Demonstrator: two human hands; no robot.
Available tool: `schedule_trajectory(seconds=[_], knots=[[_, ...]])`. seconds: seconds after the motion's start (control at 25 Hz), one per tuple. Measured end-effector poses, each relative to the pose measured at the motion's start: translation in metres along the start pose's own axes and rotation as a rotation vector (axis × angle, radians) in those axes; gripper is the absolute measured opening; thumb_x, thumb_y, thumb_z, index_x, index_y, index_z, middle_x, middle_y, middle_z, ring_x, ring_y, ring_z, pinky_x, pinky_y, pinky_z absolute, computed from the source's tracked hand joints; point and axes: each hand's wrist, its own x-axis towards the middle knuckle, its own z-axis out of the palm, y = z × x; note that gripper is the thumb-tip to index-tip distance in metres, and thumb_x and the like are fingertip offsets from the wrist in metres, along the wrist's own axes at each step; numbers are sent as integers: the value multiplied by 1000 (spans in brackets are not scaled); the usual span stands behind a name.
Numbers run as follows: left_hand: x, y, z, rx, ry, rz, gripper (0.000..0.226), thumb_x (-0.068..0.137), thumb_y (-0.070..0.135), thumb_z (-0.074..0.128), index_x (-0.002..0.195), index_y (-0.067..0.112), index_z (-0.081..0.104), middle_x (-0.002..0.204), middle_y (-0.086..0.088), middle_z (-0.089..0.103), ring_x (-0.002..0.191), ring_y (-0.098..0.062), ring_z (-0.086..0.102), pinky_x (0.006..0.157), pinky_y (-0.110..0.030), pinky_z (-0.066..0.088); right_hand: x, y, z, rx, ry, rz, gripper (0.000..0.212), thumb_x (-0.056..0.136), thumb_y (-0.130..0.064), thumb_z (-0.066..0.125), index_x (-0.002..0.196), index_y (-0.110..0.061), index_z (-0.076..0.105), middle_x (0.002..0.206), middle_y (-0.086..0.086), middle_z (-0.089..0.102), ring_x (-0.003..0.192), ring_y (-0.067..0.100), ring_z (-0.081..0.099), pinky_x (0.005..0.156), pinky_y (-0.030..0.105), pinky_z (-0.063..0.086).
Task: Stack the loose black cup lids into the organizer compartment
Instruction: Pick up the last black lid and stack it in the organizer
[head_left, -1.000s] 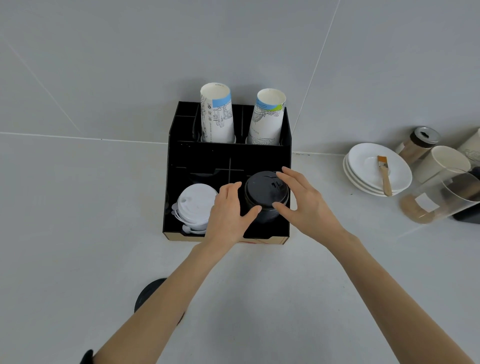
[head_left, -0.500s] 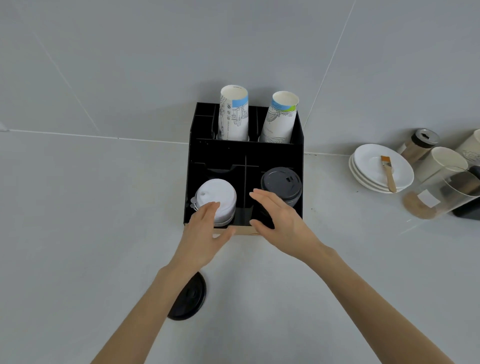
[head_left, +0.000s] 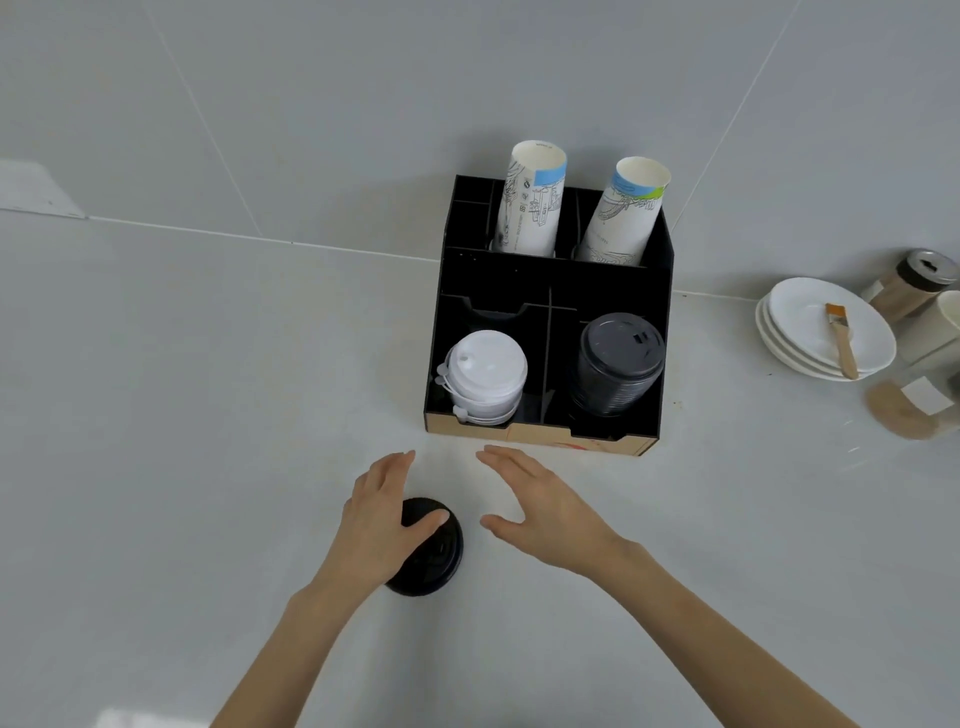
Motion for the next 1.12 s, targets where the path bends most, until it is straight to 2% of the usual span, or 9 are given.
schedule_trajectory(seconds=[0.2,0.36,0.56,0.72,1.0,1.12], knots=[[-11,-15,7,-12,-34,-34,73,80,32,62,138,16,21,148,-7,26,135,-26,23,111,-41,27,-2,-5,21,-27,-126,4,70,84,-29,59,139,-23,16,152,-1,16,138,17,20,113,30,21],[-20,-23,13,-16,-51,-50,74,80,32,63,139,16,20,147,-6,25,134,-26,23,111,-40,26,-4,-9,34,-53,-166,-14,74,82,-29,60,140,-20,15,153,2,14,139,18,17,114,30,17],[-24,-25,17,-52,-37,-31,72,80,29,64,137,14,23,146,-4,30,132,-25,25,110,-38,27,-1,-15,46,-54,-148,-49,76,81,-27,61,139,-17,15,153,5,15,139,20,18,115,33,19],[-24,-25,19,-56,-30,-14,72,79,28,64,137,15,23,145,-3,31,130,-24,24,110,-37,27,2,-16,48,-46,-120,-52,69,82,-23,59,138,-14,19,150,6,22,136,22,23,114,34,24],[-26,-30,16,19,-101,92,80,79,26,64,140,17,13,149,0,22,132,-23,21,110,-30,23,-2,-7,44,-28,-77,-40,60,86,-19,55,137,-14,24,146,4,30,133,20,30,112,35,30],[-23,-29,17,29,-87,115,78,80,23,63,140,16,14,149,0,23,130,-23,23,109,-29,24,-3,-5,41,-12,-68,-46,59,86,-18,54,137,-15,24,146,3,30,132,19,31,112,33,30]])
